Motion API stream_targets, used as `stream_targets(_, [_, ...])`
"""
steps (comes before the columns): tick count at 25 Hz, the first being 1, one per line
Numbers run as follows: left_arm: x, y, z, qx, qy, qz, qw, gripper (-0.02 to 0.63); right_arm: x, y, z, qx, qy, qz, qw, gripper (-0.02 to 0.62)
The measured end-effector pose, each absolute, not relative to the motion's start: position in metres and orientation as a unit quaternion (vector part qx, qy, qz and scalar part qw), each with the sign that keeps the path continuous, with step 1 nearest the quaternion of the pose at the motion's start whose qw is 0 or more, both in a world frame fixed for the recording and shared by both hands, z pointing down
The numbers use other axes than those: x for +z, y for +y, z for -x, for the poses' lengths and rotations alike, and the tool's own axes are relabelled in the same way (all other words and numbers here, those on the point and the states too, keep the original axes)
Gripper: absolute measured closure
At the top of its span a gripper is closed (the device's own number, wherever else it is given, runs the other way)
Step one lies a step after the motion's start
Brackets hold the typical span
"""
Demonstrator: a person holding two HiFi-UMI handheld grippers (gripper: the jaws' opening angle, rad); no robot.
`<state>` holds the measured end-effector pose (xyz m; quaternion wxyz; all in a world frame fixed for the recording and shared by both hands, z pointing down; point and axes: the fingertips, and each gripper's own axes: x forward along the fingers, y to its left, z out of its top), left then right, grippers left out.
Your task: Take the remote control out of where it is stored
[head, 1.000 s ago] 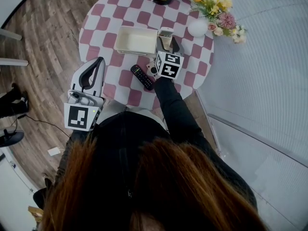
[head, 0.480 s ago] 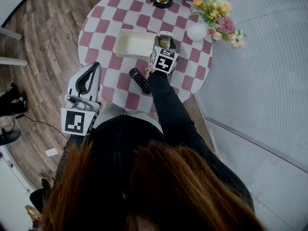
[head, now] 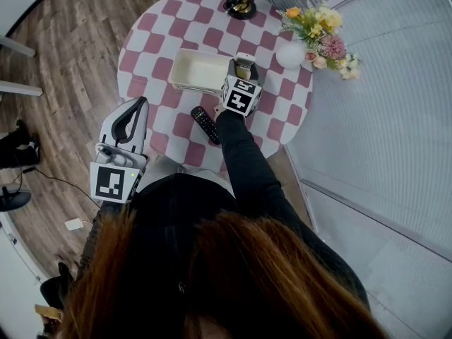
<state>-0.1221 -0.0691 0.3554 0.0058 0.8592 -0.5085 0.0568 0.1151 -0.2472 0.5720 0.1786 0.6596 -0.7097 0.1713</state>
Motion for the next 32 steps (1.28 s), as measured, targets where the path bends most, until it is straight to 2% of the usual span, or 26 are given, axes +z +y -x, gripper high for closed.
stream_targets(9, [0.36,-0.069,0.12,0.058,-0.503,-0.862,0.009,0.597,0.552,-0.246,-0.12,0.161,-0.729,-0.65,0.141,0.336])
stream_targets(14, [0.354,-0.071,0.116,0.045,-0.495,-0.867,0.004,0.597,0.516,-0.248,-0.118,0.127,-0.742,-0.647,0.121,0.337])
stream_targets(20, [0.353,-0.073,0.109,0.038,-0.485,-0.874,0.009,0.597,0.462,-0.241,-0.122,0.102,-0.754,-0.645,0.067,0.337])
stream_targets(32, [0.35,-0.076,0.097,0.029,-0.468,-0.883,0.004,0.597,0.409,-0.207,-0.123,0.067,-0.777,-0.624,0.054,0.339])
